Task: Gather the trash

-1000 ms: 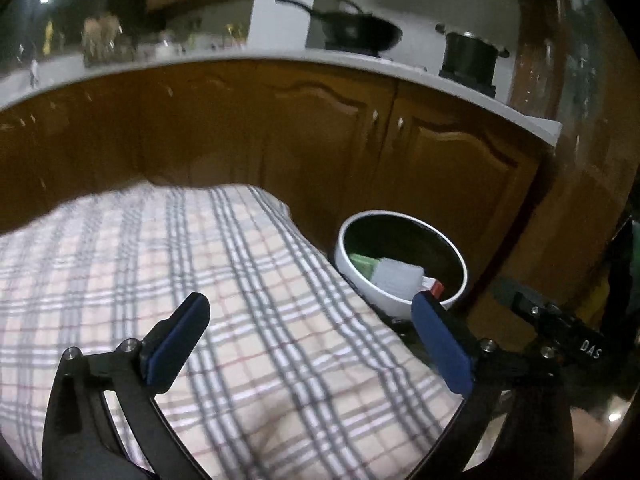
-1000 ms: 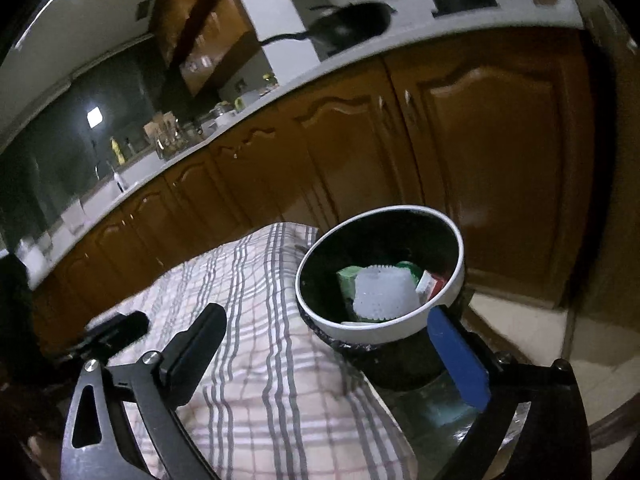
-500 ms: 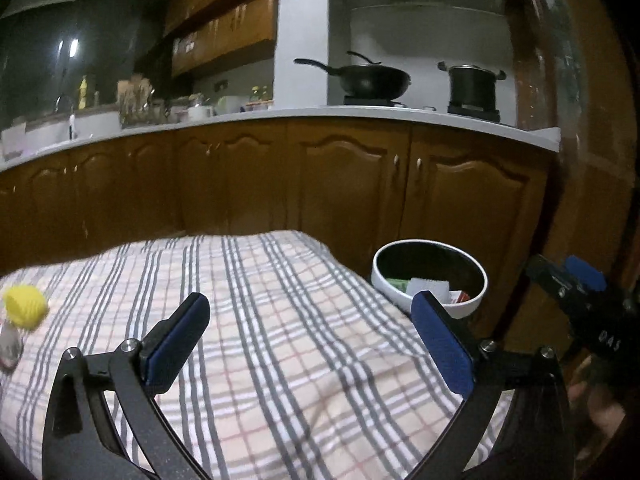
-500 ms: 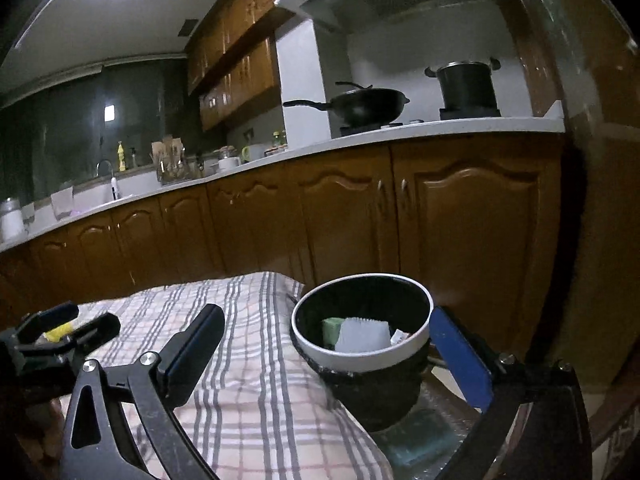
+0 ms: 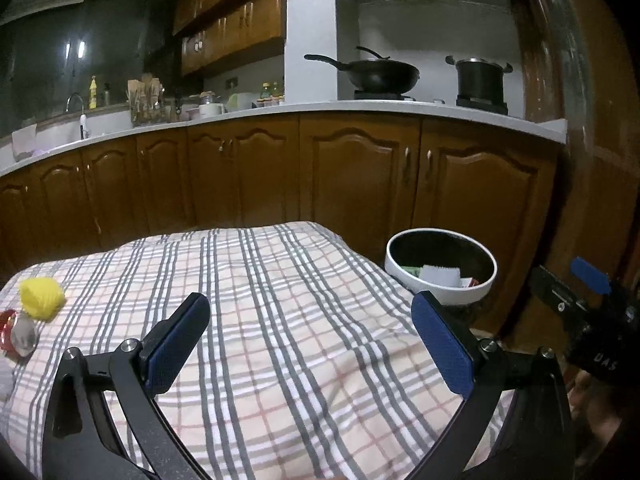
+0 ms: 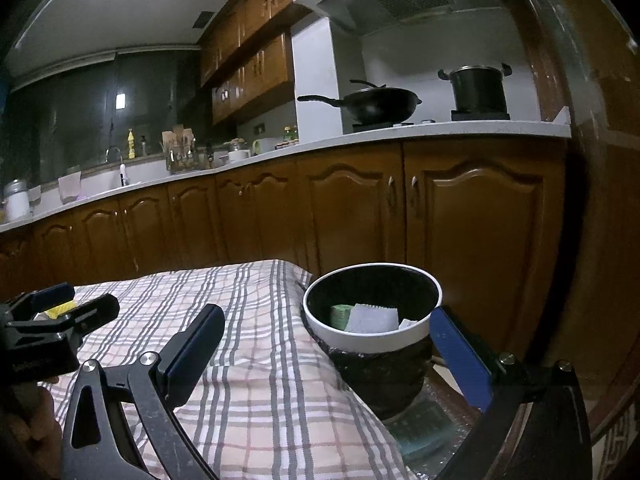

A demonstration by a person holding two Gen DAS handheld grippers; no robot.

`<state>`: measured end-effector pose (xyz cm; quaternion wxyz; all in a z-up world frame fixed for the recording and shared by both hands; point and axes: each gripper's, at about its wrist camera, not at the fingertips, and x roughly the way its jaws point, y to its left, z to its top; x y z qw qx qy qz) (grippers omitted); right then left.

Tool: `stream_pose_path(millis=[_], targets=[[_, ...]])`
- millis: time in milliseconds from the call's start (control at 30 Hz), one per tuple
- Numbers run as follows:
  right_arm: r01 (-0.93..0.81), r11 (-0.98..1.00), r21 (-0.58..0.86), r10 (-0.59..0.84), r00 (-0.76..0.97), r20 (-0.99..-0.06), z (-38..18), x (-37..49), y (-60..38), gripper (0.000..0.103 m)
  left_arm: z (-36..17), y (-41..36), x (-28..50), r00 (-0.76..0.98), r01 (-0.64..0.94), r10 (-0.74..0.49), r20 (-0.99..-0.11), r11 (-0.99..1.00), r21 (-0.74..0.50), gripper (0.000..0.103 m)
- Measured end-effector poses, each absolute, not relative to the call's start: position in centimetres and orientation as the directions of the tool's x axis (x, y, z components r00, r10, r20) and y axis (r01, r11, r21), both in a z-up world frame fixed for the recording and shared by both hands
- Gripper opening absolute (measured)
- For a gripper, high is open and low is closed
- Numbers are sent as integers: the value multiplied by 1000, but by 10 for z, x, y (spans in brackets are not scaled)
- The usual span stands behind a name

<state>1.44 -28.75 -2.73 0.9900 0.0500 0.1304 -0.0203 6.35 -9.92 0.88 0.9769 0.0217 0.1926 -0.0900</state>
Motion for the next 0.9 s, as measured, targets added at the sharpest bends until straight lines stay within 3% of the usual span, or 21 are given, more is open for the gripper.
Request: stream_pose_path(millis=[900], targets=[[47, 993, 108, -17, 965, -262, -27, 13, -287, 103, 8, -100, 55, 908, 193, -170, -382, 981, 23, 103]])
